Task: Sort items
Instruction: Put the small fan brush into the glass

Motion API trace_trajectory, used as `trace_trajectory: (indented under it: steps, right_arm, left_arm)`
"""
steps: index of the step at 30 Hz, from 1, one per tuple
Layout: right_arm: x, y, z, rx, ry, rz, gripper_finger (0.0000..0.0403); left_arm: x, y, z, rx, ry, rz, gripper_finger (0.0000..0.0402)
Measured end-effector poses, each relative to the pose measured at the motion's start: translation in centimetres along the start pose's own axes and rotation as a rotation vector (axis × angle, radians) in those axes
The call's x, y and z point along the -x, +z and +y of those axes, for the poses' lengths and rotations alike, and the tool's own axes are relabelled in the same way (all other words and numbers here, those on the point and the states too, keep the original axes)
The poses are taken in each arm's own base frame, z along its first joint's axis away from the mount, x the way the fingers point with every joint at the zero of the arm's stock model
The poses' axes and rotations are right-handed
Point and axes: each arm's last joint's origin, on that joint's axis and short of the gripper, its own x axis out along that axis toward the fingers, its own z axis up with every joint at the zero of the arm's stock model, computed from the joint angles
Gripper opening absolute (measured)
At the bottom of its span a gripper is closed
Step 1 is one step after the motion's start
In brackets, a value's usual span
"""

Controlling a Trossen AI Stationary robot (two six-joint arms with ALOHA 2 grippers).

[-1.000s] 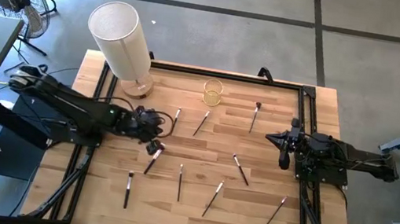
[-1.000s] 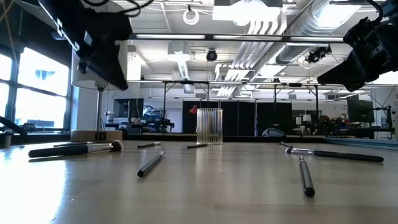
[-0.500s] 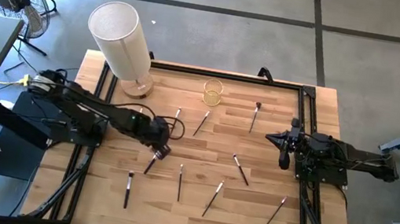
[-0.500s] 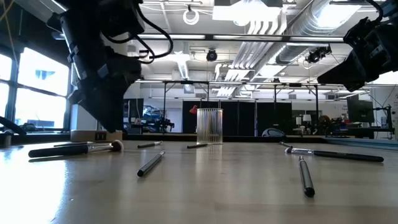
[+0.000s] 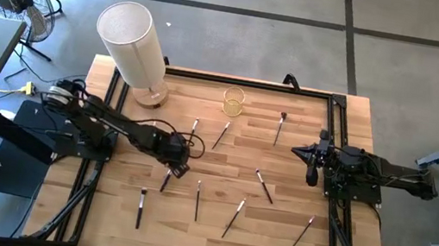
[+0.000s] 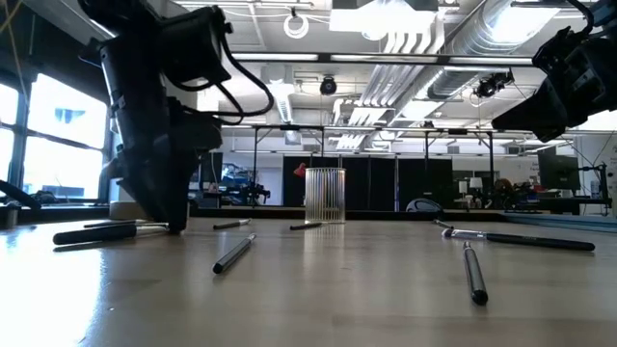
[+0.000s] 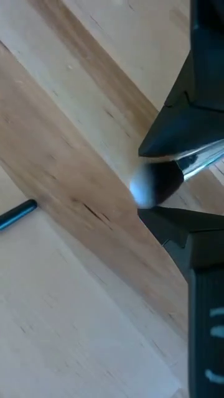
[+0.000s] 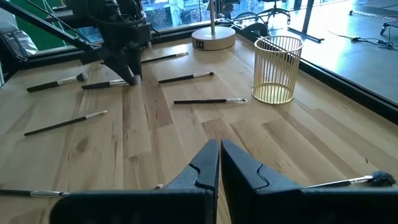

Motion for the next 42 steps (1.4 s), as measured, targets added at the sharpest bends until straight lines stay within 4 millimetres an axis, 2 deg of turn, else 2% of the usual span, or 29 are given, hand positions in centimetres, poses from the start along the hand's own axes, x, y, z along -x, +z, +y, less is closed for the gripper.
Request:
trace_trajectory:
  steps: [9,11,15,16,21,26,29,31,33,37,40,42]
  right_arm:
    - [0.0,0.0,0.0,0.000,-0.001,0.000,0.0012]
    - [0.0,0.0,0.0,0.000,0.000,0.000,0.0012]
    - [0.0,0.0,0.0,0.000,0.000,0.000,0.0012]
    - [0.0,0.0,0.0,0.000,0.000,0.000,0.0012]
    - [0.0,0.0,0.0,0.000,-0.001,0.000,0.0012]
    - [0.0,0.0,0.0,0.000,0.000,0.000,0.0012]
    - [0.0,0.0,0.0,0.000,0.000,0.000,0.0012]
    - [0.0,0.0,0.0,0.000,-0.001,0.000,0.0012]
    - [0.0,0.0,0.0,0.001,-0.001,0.003,0.0012]
    - [-0.1,0.0,0.0,0.003,-0.002,0.012,0.0012]
    - [-0.1,-0.1,0.0,0.003,-0.003,0.013,0.0012]
    - [-0.1,-0.1,0.0,0.004,-0.004,0.016,0.0012]
  left_arm:
    - [-0.6,0.2,-0.1,0.037,0.026,-0.075,0.0128]
    - [-0.6,0.3,-0.1,0.052,0.030,-0.086,0.0106]
    - [-0.6,0.3,-0.1,0.114,0.027,-0.093,0.0022]
    - [-0.6,0.3,-0.2,0.133,0.019,-0.091,0.0013]
    - [-0.3,0.5,-0.5,0.147,-0.032,-0.095,0.0005]
    - [0.7,0.9,-2.1,0.161,-0.209,-0.156,0.0003]
    - [2.0,1.2,-3.0,0.139,-0.291,-0.257,0.0002]
    - [3.1,1.9,-4.4,0.113,-0.349,-0.350,0.0002]
    - [4.0,2.5,-5.2,0.031,-0.356,-0.412,0.0002]
    - [7.4,4.9,-7.8,-0.133,-0.432,-0.586,0.0001]
    - [9.7,6.7,-9.1,-0.334,-0.409,-0.734,0.0001]
    - [10.4,8.6,-10.1,-0.460,-0.369,-0.826,0.0001]
